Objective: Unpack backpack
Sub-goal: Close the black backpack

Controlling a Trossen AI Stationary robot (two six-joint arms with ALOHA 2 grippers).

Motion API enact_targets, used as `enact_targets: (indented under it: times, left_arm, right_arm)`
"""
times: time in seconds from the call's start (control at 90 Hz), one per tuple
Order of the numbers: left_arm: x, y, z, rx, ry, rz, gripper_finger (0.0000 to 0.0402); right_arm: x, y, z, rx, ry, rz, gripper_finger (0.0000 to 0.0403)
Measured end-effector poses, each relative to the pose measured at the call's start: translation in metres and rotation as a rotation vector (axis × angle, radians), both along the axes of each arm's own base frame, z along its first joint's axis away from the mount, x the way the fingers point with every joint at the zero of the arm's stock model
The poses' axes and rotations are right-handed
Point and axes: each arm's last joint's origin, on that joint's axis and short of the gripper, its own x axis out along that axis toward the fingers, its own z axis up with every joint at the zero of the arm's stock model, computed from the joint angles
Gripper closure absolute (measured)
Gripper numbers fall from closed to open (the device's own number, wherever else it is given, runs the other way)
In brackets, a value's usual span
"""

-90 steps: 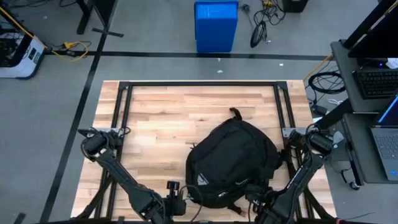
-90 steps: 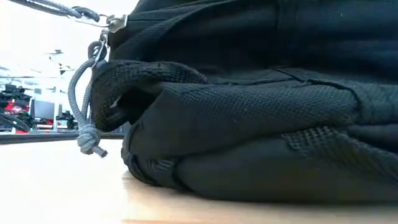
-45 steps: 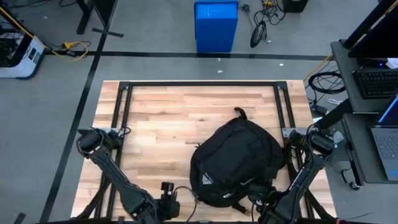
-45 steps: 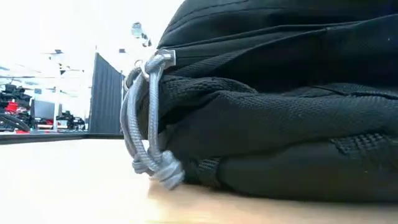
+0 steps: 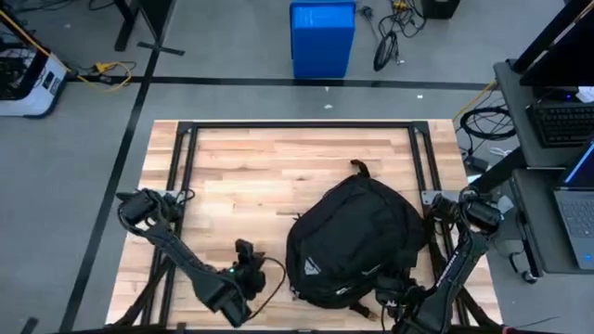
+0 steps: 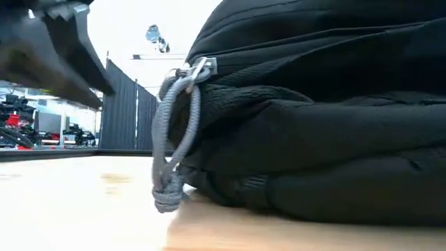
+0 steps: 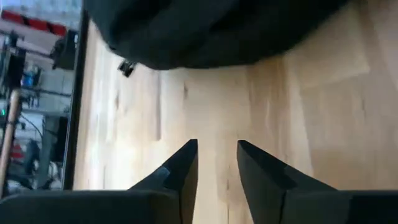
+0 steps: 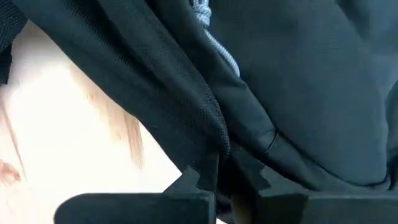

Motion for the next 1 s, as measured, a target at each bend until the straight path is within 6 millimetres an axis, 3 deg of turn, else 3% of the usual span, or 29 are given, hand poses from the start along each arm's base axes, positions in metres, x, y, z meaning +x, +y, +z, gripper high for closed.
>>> enact_targets:
  times: [0.111,0.289,0.578,0.789,0.911,1.0]
  left_arm:
    - [0.007,0.002,-0.014,0.058,0.008,-0.131,0.0275]
    - [0.026,0.006,-0.018,0.137,-0.039,-0.272,0.0248]
    - [0.055,0.046,-0.017,0.121,-0.051,-0.138,0.0245]
    - [0.059,0.063,-0.027,-0.153,0.136,-0.167,0.0245]
    - [0.061,0.068,-0.027,-0.112,0.144,-0.164,0.0245]
    - [0.059,0.069,-0.022,0.025,0.053,-0.075,0.0245]
  right_arm:
    - [-0.003,0.003,0.0,-0.011,-0.026,0.025,0.0403]
    - [-0.006,0.006,0.0,0.007,-0.039,0.032,0.0403]
    - [-0.005,0.008,-0.001,0.025,-0.051,0.032,0.0403]
    - [-0.006,0.009,-0.001,0.028,-0.062,0.024,0.0403]
    - [-0.006,0.009,-0.001,0.026,-0.057,0.033,0.0403]
    - [-0.006,0.009,-0.001,0.026,-0.056,0.035,0.0403]
